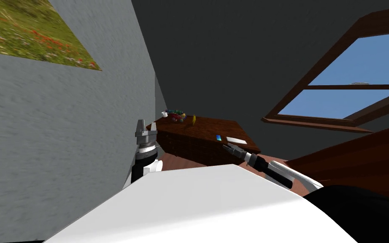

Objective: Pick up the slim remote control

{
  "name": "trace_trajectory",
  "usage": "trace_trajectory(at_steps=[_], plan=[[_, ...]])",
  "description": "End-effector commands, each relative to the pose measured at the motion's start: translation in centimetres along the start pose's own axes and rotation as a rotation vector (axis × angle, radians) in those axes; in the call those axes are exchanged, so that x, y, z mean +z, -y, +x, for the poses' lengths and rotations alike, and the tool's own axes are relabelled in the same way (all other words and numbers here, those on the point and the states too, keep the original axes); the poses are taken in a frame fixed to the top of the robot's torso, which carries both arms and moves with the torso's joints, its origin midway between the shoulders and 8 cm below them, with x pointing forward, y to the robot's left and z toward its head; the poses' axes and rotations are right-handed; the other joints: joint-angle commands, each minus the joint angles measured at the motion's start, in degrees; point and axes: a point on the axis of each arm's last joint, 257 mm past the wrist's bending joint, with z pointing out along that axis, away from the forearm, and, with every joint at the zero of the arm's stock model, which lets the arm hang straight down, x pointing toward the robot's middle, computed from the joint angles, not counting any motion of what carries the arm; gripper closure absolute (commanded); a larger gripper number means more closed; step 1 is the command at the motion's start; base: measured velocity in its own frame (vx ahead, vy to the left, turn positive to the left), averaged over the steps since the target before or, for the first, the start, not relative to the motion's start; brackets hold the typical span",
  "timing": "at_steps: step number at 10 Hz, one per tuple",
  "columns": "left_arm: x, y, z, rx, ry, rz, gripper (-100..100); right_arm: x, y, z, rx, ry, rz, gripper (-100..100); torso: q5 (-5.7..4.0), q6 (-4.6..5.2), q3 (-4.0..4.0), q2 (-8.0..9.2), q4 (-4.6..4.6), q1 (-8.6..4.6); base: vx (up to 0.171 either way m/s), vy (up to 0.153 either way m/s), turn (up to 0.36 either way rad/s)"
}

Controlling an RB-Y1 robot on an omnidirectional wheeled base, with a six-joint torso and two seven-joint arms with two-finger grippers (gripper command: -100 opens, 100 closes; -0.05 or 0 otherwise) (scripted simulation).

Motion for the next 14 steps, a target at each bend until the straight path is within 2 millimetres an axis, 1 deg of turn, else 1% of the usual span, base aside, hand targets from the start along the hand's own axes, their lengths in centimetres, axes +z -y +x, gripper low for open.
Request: trace_trajectory(at_steps=[1,2,3,4,6,7,8,9,10,11,12,13,14], plan=[[0.0,0.0,0.0,0.000,0.000,0.000,0,-0.1,0.3,0.1,-0.021,-0.022,-0.002,-100,0.00,0.00,0.00,0.00,0.00,0.00,-0.002,0.003,-0.024],[0.0,0.0,0.0,0.000,0.000,0.000,0,-1.0,1.6,1.1,-0.050,-0.074,0.014,-100,-0.01,0.01,0.00,-0.01,0.00,-0.01,-0.005,0.015,0.212],[0.0,0.0,0.0,0.000,0.000,0.000,0,-1.1,1.8,0.9,-0.071,-0.093,0.009,-100,0.00,-0.05,-0.01,-0.02,0.00,0.02,-0.006,0.009,0.132],[0.0,0.0,0.0,0.000,0.000,0.000,0,-2.0,3.0,1.9,-0.094,-0.139,0.026,-100,0.00,-0.01,-0.01,-0.02,0.00,0.00,-0.008,0.017,0.240],[0.0,0.0,0.0,0.000,0.000,0.000,0,-2.2,3.2,1.6,-0.121,-0.164,0.020,-100,0.00,0.00,-0.01,-0.01,0.00,0.02,-0.004,0.007,0.058],[0.0,0.0,0.0,0.000,0.000,0.000,0,-3.2,4.5,2.4,-0.149,-0.215,0.035,-100,-0.01,0.02,0.00,-0.01,0.00,0.00,-0.006,0.013,0.190],[0.0,0.0,0.0,0.000,0.000,0.000,0,-3.3,4.6,2.2,-0.168,-0.232,0.031,-100,0.00,-0.04,-0.01,-0.01,0.00,0.01,-0.006,0.008,0.162],[0.0,0.0,0.0,0.000,0.000,0.000,0,-4.4,5.9,2.9,-0.191,-0.280,0.047,-100,0.00,-0.01,-0.01,-0.02,0.00,0.01,-0.007,0.012,0.244],[0.0,0.0,0.0,0.000,0.000,0.000,0,-4.5,6.1,2.6,-0.218,-0.303,0.040,-100,0.00,-0.04,-0.02,-0.02,-0.01,0.02,-0.005,0.005,0.119],[0.0,0.0,0.0,0.000,0.000,0.000,0,-5.6,7.3,3.2,-0.240,-0.350,0.056,-100,-0.01,0.01,-0.01,-0.02,0.00,0.00,-0.007,0.011,0.204],[0.0,0.0,0.0,0.000,0.000,0.000,0,-5.7,7.5,2.8,-0.264,-0.371,0.050,-100,0.00,-0.03,-0.01,-0.02,-0.01,0.01,-0.007,0.005,0.111],[0.0,0.0,0.0,0.000,0.000,0.000,0,-6.9,8.7,3.4,-0.286,-0.419,0.065,-100,0.00,0.01,-0.01,-0.02,0.00,0.00,-0.009,0.006,0.200],[0.0,0.0,0.0,0.000,0.000,0.000,0,-6.9,8.9,3.0,-0.309,-0.438,0.059,-100,-0.01,-0.02,-0.01,-0.02,0.00,0.00,-0.007,0.001,0.125]])
